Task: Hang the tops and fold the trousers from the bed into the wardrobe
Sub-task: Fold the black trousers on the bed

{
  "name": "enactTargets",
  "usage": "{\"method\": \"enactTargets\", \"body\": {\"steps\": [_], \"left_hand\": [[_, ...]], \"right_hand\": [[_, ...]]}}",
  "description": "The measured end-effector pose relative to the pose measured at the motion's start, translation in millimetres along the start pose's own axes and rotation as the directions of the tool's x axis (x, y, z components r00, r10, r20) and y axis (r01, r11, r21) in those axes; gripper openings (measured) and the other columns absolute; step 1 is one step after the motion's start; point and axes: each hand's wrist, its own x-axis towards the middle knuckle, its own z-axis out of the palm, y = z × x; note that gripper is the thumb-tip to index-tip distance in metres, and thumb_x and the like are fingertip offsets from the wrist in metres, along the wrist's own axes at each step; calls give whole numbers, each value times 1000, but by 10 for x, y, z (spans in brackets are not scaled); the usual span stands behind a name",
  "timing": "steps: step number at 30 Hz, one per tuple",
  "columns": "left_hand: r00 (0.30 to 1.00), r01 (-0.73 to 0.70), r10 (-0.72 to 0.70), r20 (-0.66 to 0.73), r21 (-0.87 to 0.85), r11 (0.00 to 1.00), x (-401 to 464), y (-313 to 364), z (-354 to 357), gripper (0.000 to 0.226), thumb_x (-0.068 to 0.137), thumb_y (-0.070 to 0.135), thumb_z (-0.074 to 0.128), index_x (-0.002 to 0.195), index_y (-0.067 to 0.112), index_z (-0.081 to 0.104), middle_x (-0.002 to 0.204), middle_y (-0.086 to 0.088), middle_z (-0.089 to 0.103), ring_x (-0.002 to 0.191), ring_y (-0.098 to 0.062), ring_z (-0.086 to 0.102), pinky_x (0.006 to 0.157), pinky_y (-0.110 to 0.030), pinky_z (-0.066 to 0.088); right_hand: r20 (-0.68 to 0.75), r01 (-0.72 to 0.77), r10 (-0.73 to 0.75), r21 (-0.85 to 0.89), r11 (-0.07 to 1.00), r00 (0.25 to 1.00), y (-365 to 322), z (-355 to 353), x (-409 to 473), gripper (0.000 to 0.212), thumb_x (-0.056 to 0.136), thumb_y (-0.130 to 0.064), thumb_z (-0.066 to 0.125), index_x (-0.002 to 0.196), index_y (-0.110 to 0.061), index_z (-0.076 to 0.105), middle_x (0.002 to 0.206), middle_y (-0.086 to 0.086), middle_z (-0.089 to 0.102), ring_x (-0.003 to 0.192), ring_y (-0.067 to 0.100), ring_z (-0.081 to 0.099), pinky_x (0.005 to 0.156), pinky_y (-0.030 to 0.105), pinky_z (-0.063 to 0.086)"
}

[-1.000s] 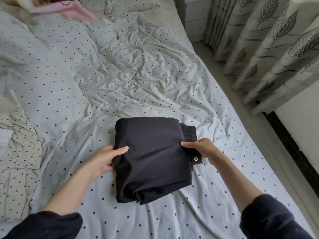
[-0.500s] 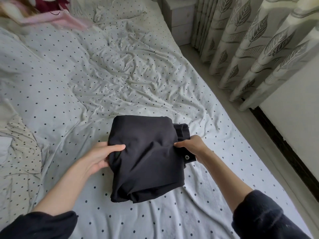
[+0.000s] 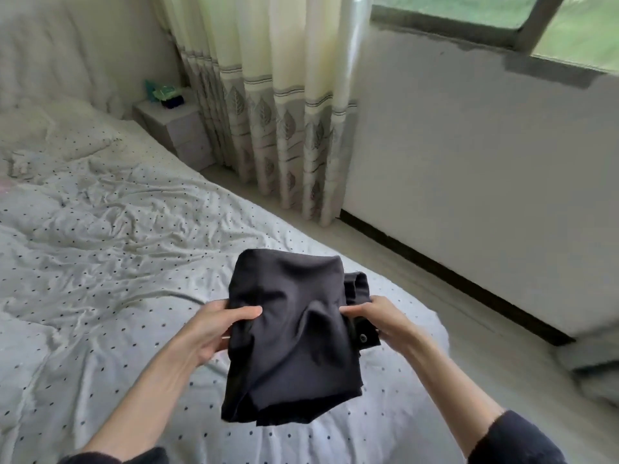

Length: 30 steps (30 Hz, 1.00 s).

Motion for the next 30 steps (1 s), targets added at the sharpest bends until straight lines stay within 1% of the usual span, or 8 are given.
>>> {"method": "enactTargets", "body": {"steps": [4,7,10,14,18,20,26,30], "left_hand": [[981,-50,30,192,99,994,-188,164,854,23,73,13,76,94,7,67,74,-3,69,69,-19,61,57,-26,47],[943,-92,32,333,166,982,-354,256,1610,25,76,12,74,98,6,67,83,-5,71,71,-18,63,55,-25,48],[867,-170,29,497,239,956,-643,276,2494,22,79,12,71,100,5,68,91,-7,73,79,-20,66,63,-28,50],[764,-250,11,645,280,927,-1068,220,3516,22,79,12,72,100,7,68,95,-8,73,88,-22,68,70,-31,53],[593,-362,-25,805,294,885,-1743,1,4692,17,81,11,70,95,3,68,90,-13,73,77,-21,68,62,-27,53],[525,-407,-18,851,269,873,-2028,-69,5038,17,80,10,70,94,1,68,90,-15,72,78,-24,66,68,-32,49],[216,-487,-132,967,224,845,-3196,-366,6297,22,79,9,71,96,-4,66,90,-18,71,81,-28,65,74,-35,47],[-7,-525,-160,987,132,841,-3918,-339,6911,18,80,9,69,95,-2,66,92,-16,72,82,-26,68,82,-40,52]], "right_hand": [[-125,51,-35,126,991,992,302,-819,-738,24,69,-20,80,89,-11,72,90,12,73,78,25,68,66,34,54],[-210,90,-47,202,975,977,553,-1392,-1379,15,72,-16,78,86,-12,73,85,10,71,73,23,65,66,35,52],[-358,130,-34,248,960,933,912,-1926,-2087,12,74,-15,77,84,-16,72,84,9,72,73,24,65,71,43,51],[-534,157,4,256,954,846,1383,-2454,-2843,28,73,-15,78,99,-12,70,92,6,74,78,19,69,71,43,56],[-750,166,170,350,922,640,2002,-3060,-3803,61,56,-23,84,110,-6,60,96,7,72,81,20,71,65,37,59],[-803,162,206,349,923,559,2148,-3202,-4142,67,56,-21,82,113,-5,52,101,8,69,87,22,69,62,31,57],[-924,261,361,382,887,124,2503,-3416,-5722,36,72,-5,73,102,-10,53,99,6,66,83,14,63,58,19,45],[-915,299,393,350,887,-94,2480,-3438,-6529,34,74,-4,72,102,-13,53,95,0,65,83,11,62,60,20,44]]}}
